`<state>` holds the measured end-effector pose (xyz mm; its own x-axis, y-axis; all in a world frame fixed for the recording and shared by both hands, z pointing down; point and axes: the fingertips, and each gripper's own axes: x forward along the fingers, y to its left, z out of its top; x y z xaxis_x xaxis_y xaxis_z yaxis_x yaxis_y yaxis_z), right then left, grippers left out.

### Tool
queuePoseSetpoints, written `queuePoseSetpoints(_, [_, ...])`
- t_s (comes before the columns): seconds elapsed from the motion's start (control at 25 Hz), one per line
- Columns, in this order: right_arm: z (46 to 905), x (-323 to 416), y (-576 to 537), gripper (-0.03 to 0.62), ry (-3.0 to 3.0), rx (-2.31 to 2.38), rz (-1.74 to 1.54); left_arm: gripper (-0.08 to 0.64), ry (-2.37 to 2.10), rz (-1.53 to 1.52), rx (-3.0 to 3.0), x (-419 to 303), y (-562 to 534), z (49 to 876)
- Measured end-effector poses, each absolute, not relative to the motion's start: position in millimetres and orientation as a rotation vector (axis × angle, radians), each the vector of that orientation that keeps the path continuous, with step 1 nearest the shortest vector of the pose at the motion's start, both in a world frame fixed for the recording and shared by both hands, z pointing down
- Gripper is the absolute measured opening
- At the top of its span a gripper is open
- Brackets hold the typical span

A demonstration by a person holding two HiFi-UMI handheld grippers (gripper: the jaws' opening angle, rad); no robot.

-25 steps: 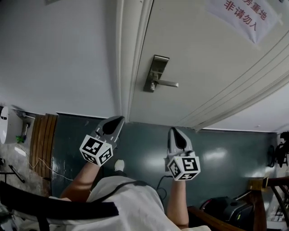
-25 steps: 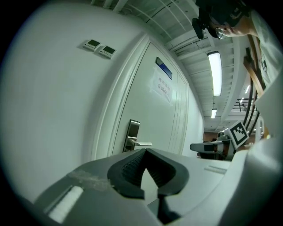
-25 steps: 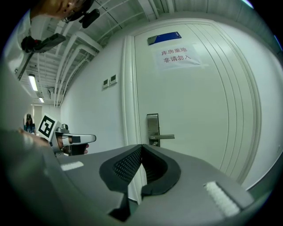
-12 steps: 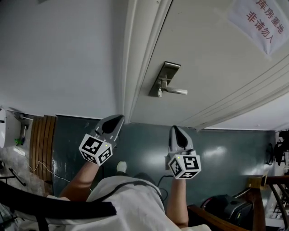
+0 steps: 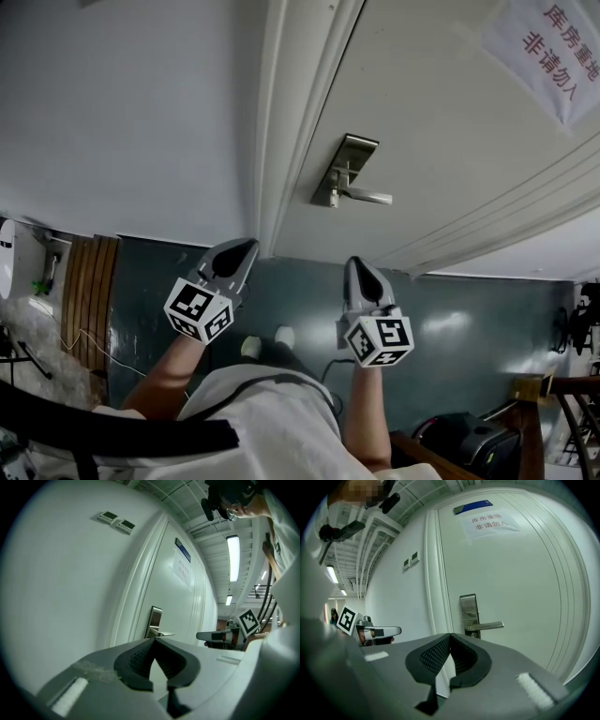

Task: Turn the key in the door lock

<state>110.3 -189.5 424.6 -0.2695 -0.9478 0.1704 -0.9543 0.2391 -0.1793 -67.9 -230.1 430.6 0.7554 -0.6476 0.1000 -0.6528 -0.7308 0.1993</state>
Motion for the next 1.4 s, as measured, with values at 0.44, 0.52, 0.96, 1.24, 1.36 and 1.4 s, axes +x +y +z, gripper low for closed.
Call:
queuePoseSetpoints(0.44, [446.2, 118.7, -242.8, 0.008, -2.717, 1.815, 0.722, 0.005, -1.096, 0.017, 2.712, -32.1, -230.3, 428.6])
queuePoseSetpoints(0.52, [453.2, 123.6, -253.6, 0.009, -2.738, 1.824, 0.811, 0.005, -1.102, 0.025, 2.710, -23.7, -231.1, 430.3])
queuePoseSetpoints(0.96, [498.5, 139.2, -298.2, 0.009, -2.739, 1.837, 1.117, 0.005, -1.130, 0.058, 2.693, 2.0, -244.3, 442.9])
queuePoseSetpoints(1.24, [524.7, 131.3, -319.5, 0.067, -2.743, 1.789, 1.398, 0.005, -1.140, 0.081, 2.676, 4.1, -250.5, 448.9])
queuePoseSetpoints(1.36, [535.9, 133.7, -325.1, 0.087, -2.722, 1.809, 1.509, 0.005, -1.157, 0.096, 2.664, -0.7, -253.3, 452.5])
queuePoseSetpoints(1.4, [539.0, 135.2, -327.1, 0.090, -2.717, 1.816, 1.546, 0.005, -1.162, 0.103, 2.660, -2.9, -253.5, 454.2])
